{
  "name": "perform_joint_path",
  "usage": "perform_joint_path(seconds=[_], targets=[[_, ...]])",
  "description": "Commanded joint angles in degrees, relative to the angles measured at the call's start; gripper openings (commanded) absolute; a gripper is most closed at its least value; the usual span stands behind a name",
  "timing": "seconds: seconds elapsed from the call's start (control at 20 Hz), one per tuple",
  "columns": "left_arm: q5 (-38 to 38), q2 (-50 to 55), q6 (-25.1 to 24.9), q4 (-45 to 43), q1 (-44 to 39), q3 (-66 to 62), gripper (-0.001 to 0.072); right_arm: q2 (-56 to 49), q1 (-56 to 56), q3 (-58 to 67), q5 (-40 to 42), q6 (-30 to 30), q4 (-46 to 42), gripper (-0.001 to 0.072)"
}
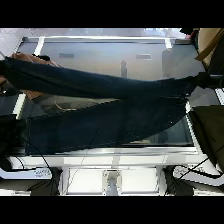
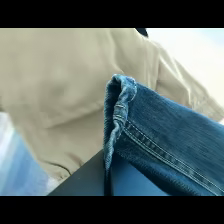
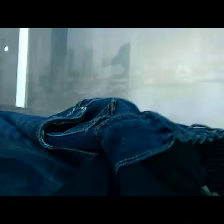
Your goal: Fold the clothes and pants, and hang the long-sleeved shirts on hangers.
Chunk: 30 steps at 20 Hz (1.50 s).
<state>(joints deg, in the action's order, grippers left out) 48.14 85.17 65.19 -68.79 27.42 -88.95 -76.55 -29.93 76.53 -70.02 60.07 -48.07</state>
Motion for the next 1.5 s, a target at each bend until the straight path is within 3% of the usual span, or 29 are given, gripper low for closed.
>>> perform_joint_path(seconds=[0.0,0.1,0.25,0.5,0.65,0.85,1.0,1.15,1.2,1.25,1.3,1.35,1.45], targets=[[-7.19,2.36,-5.07,-4.94,-3.80,7.72,0.0021,-2.64,3.26,-5.11,5.01,0.52,-1.16,0.0040],[-12.26,2.78,-1.92,-4.92,-3.58,12.35,0.0021,-5.88,3.93,-7.10,7.76,1.31,-1.27,0.0039],[-17.42,2.49,-1.90,-4.81,-2.19,14.19,0.0021,-10.32,3.96,-7.21,9.99,3.61,-1.25,0.0040],[-38.16,-2.82,-1.31,-4.48,-4.02,14.10,0.0020,-10.43,3.96,-4.48,17.92,3.78,2.62,0.0039],[-34.77,-5.57,-1.27,-4.44,-5.40,14.05,0.0021,-10.16,3.96,-1.55,18.16,3.74,3.50,0.0039],[-13.92,-8.20,-1.27,-6.19,-0.42,19.10,0.0021,-9.84,3.91,-4.39,10.60,2.40,-4.22,0.0039],[-13.33,-10.75,-1.79,-6.21,7.56,32.44,0.0021,-9.64,3.85,-14.86,12.72,2.23,-6.23,0.0039],[-13.11,-10.86,-5.40,-6.16,10.36,37.35,0.0041,-9.68,3.85,-19.65,16.41,2.43,-4.98,0.0040],[-13.16,-10.86,-5.25,-6.14,10.21,37.33,0.0150,-9.66,3.85,-19.23,16.79,2.40,-2.86,0.0043],[-13.40,-10.88,-5.25,-5.44,9.60,37.18,0.0413,-9.66,3.85,-18.25,17.18,2.40,-0.72,0.0097],[-13.44,-10.88,-5.18,-4.15,8.94,36.79,0.0715,-9.68,3.85,-16.55,17.14,2.38,1.49,0.0303],[-13.35,-11.06,-5.14,-2.29,8.55,36.11,0.0707,-9.64,3.85,-14.45,16.98,2.40,3.37,0.0417],[-13.40,-12.92,-3.02,1.44,8.35,34.29,0.0707,-8.92,3.85,-8.72,15.21,2.40,5.22,0.0416]])
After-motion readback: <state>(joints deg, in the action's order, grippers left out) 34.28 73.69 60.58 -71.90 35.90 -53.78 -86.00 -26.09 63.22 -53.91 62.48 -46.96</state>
